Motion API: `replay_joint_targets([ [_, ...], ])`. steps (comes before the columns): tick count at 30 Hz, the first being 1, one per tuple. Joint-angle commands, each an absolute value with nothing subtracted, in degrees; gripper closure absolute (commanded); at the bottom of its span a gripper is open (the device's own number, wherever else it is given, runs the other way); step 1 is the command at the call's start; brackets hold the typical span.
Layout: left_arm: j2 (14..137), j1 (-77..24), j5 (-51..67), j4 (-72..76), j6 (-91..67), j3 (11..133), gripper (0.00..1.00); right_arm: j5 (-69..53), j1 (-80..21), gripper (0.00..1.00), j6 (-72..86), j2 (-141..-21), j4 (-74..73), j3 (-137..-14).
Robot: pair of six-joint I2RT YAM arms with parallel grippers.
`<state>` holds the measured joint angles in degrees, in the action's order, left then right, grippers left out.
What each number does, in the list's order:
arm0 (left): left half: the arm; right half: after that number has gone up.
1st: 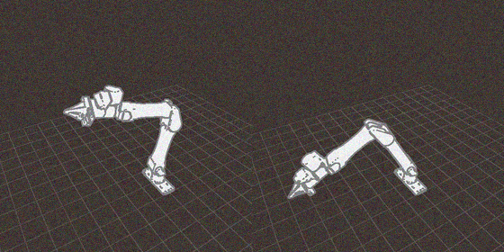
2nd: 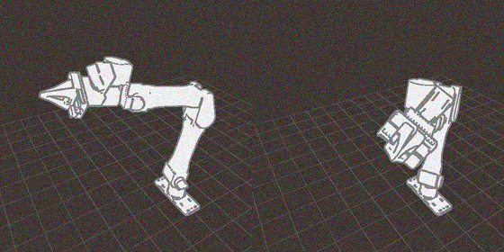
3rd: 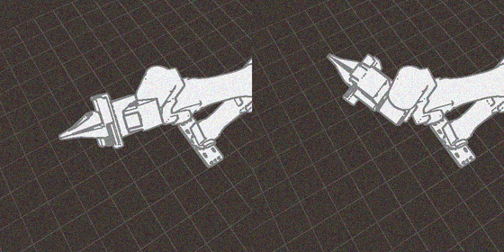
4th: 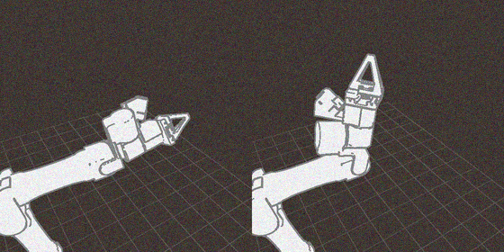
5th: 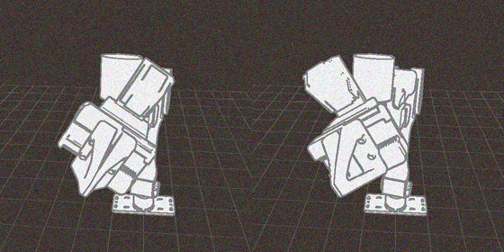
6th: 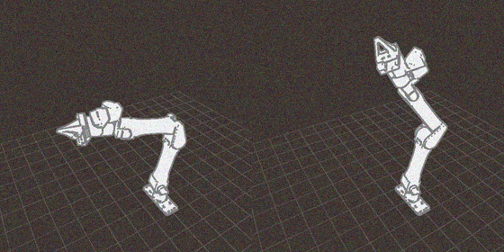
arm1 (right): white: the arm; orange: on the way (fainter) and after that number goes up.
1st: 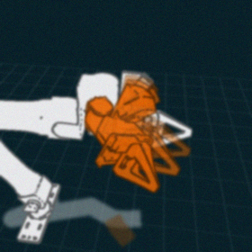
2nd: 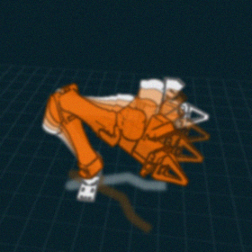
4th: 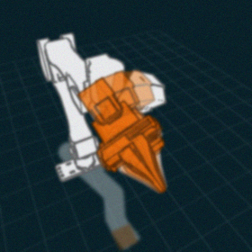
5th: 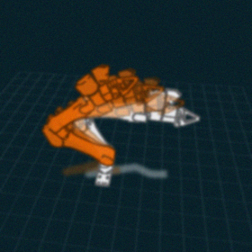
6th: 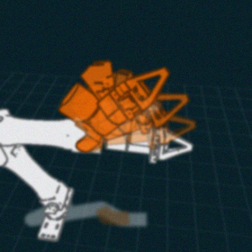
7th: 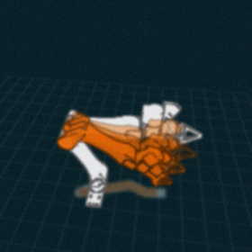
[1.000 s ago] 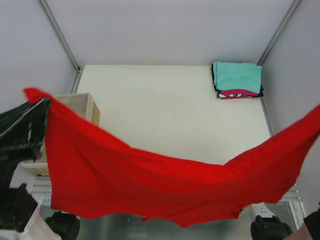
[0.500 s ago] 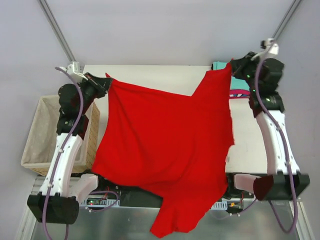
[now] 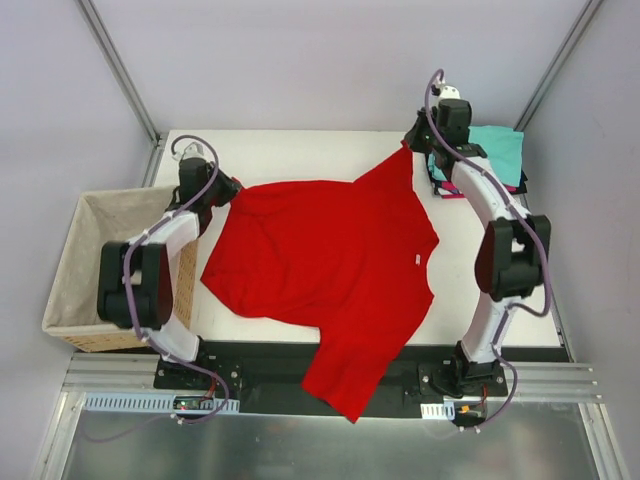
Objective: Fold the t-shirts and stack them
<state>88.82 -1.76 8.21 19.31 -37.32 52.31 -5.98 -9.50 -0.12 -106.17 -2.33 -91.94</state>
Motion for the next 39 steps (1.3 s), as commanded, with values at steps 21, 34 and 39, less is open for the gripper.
replay_joint_targets([
  [21, 126.8, -1.3, -1.2, 2.1, -34.2, 101.1, 0.73, -1.3, -10.4, 0.99, -1.6, -138.3, -11.0, -130.3],
  [34, 122.5, -1.3, -2.2, -1.2, -35.7, 101.8, 0.01, 2.5, -11.0, 0.03, -2.8, -131.9, -10.9, -124.5],
  [39, 111.7, -1.6, 0.9, -8.7, -38.4, 94.1, 0.01, 7.0, -18.4, 0.03, -5.9, -113.7, -20.0, -108.8],
])
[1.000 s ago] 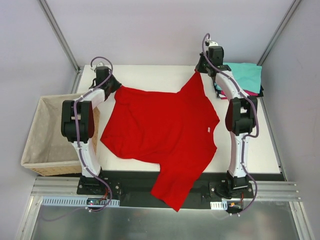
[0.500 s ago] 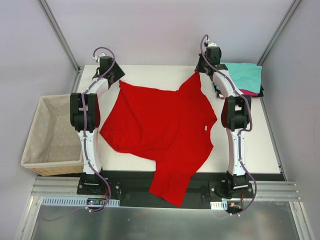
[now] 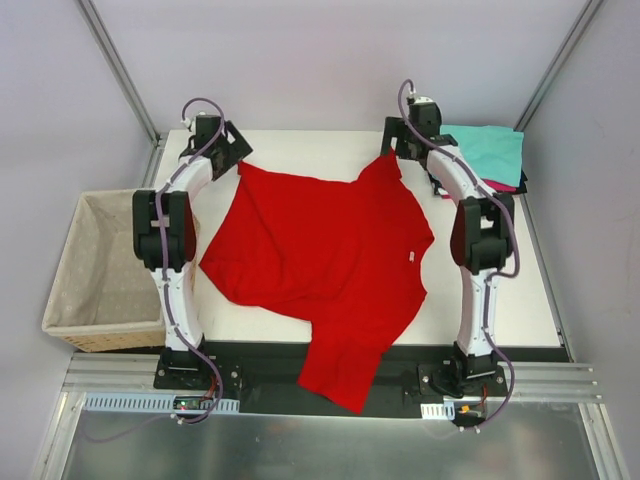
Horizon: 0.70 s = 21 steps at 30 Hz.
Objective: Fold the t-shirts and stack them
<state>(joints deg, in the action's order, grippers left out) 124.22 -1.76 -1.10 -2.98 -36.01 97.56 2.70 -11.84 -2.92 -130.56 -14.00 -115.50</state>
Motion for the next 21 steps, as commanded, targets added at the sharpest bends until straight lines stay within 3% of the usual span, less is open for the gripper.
replay_joint_targets([
  [1, 110.3, -1.8, 0.4, -14.6, -38.3, 92.0, 0.01, 8.2, -21.7, 0.03, -6.1, -111.4, -22.4, -106.5],
  [5, 102.1, -3.3, -3.0, -24.1, -36.7, 82.8, 0.01, 11.7, -27.4, 0.03, -3.3, -103.0, -30.0, -93.6],
  [12, 90.0, -6.2, 1.1, -37.3, -30.8, 71.3, 0.01, 16.5, -33.9, 0.03, 3.3, -92.5, -37.1, -73.8],
  [21, 85.0, -6.2, 2.6, -41.0, -23.9, 60.9, 0.01, 15.1, -36.1, 0.03, 9.7, -84.4, -33.0, -56.1],
])
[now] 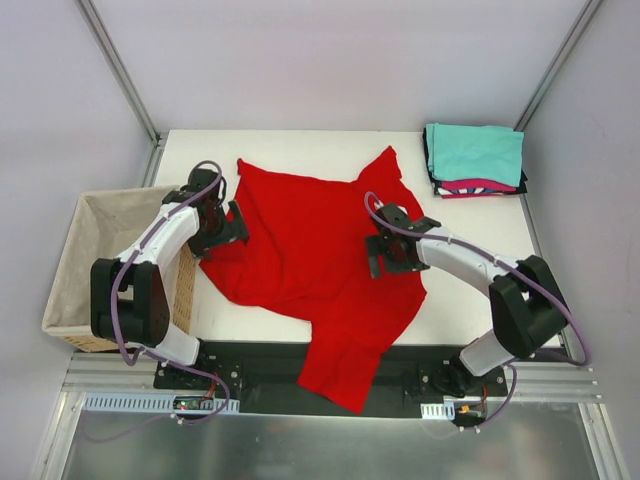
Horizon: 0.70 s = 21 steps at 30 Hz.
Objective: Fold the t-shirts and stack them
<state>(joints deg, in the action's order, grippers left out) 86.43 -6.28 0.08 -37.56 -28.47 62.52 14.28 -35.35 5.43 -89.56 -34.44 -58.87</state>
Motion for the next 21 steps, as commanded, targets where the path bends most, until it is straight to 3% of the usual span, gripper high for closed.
replay_joint_targets([
  [1, 85.3, -6.2, 2.9, -41.0, -23.7, 60.4, 0.01, 15.1, -36.7, 0.03, 10.0, -84.3, -32.6, -55.6],
  [12, 87.1, -10.4, 3.9, -41.1, -23.7, 62.8, 0.01, 17.3, -38.8, 0.03, 9.4, -86.5, -33.2, -57.5],
  [21, 96.8, -13.2, -2.2, -46.6, -21.9, 67.5, 0.03, 17.9, -38.7, 0.03, 8.8, -89.2, -34.1, -58.1],
])
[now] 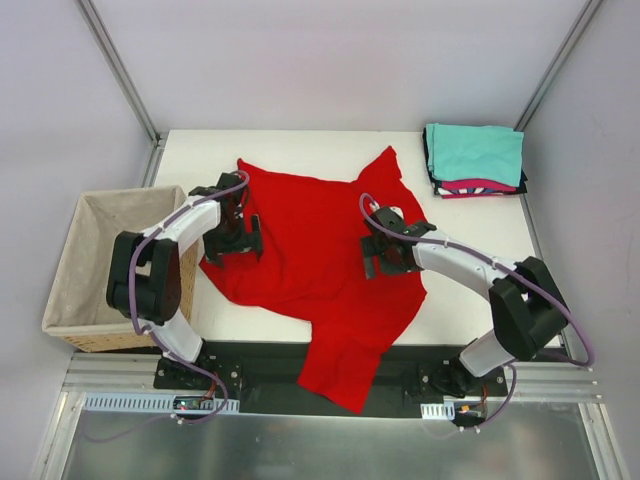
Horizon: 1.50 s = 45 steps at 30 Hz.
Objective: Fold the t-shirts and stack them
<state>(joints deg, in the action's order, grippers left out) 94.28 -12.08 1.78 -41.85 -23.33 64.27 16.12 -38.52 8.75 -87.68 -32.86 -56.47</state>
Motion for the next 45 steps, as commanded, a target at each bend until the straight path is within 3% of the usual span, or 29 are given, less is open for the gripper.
replay_joint_targets([
  [1, 97.3, -13.4, -2.3, -46.9, -21.9, 68.1, 0.03, 18.0, -38.8, 0.03, 8.8, -89.8, -34.3, -58.2],
  [15, 98.3, -15.1, -3.0, -50.3, -23.4, 79.0, 0.04, 25.7, -38.8, 0.03, 7.4, -97.8, -42.5, -62.4],
  [28, 97.9, -15.1, -4.9, -51.0, -22.8, 80.2, 0.04, 36.2, -39.2, 0.03, 11.8, -109.8, -51.5, -68.3],
  [38, 96.5, -14.8, -6.8, -51.2, -21.4, 80.7, 0.04, 45.0, -38.0, 0.03, 13.1, -119.8, -61.6, -82.6],
  [45, 96.2, -13.3, -6.9, -51.0, -21.4, 79.8, 0.04, 42.5, -30.5, 0.03, 7.8, -126.8, -65.0, -96.7],
])
